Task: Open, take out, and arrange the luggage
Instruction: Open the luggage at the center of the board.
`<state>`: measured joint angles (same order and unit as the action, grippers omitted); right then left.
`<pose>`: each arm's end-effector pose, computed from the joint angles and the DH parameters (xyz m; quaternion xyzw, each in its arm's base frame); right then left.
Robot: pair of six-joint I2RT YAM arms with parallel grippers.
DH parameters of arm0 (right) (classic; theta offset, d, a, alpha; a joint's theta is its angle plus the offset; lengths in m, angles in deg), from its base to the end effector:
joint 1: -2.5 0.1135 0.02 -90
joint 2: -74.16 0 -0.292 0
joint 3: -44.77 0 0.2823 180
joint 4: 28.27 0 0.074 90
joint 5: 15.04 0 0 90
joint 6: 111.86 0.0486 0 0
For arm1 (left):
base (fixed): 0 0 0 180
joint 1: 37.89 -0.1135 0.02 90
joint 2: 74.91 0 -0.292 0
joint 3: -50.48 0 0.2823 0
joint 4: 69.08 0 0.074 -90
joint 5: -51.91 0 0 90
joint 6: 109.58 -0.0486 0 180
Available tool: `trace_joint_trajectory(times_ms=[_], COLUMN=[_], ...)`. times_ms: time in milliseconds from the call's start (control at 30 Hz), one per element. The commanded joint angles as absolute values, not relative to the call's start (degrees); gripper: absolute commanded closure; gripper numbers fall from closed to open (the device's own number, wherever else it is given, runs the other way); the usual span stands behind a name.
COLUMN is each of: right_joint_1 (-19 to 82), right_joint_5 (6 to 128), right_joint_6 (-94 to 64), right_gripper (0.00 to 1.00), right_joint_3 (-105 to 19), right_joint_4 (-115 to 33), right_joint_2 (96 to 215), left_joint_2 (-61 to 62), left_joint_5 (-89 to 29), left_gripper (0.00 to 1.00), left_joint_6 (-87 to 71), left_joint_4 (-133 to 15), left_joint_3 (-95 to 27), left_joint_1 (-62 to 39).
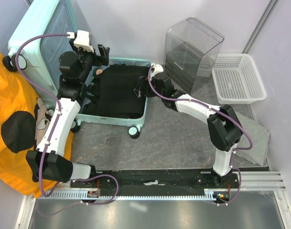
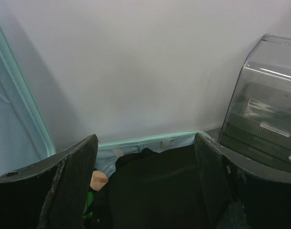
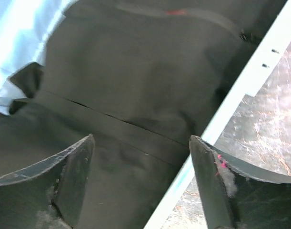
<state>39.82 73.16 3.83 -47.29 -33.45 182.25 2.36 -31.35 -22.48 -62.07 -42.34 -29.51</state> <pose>0.3937 0.3021 0.2688 -0.0924 0.8199 0.3062 0.4748 0.3440 -0.0564 0.4922 0.1083 0.6438 -0.0745 0.7538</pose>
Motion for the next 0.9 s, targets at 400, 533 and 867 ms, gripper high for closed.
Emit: trace_joint_trajectory(times_ms=[400, 533, 867], right_joint_1=[39.3, 39.2, 38.6], right_joint_5=[80.8, 80.5, 80.9], right_joint_6=[0.3, 0.4, -0.2], right_gripper=[0.3, 0.34, 0.32], right_joint_3=[-47.8, -48.7, -46.2], right_joint_4=[-40.5, -40.5, -38.9], right_joint_2=[184.0, 185.3, 181.7], left_joint_2=[-4.4, -5.5, -10.3], left_joint_5=[-33.5, -32.9, -32.8], left_gripper=[0.11, 0.11, 0.11], left_joint_6=[-8.1, -5.9, -4.5], left_joint_4=[-60.5, -60.5, -61.0], left_joint_3=[-34.4, -31.6, -25.4], left_joint_1=[-40.1, -43.1, -44.5])
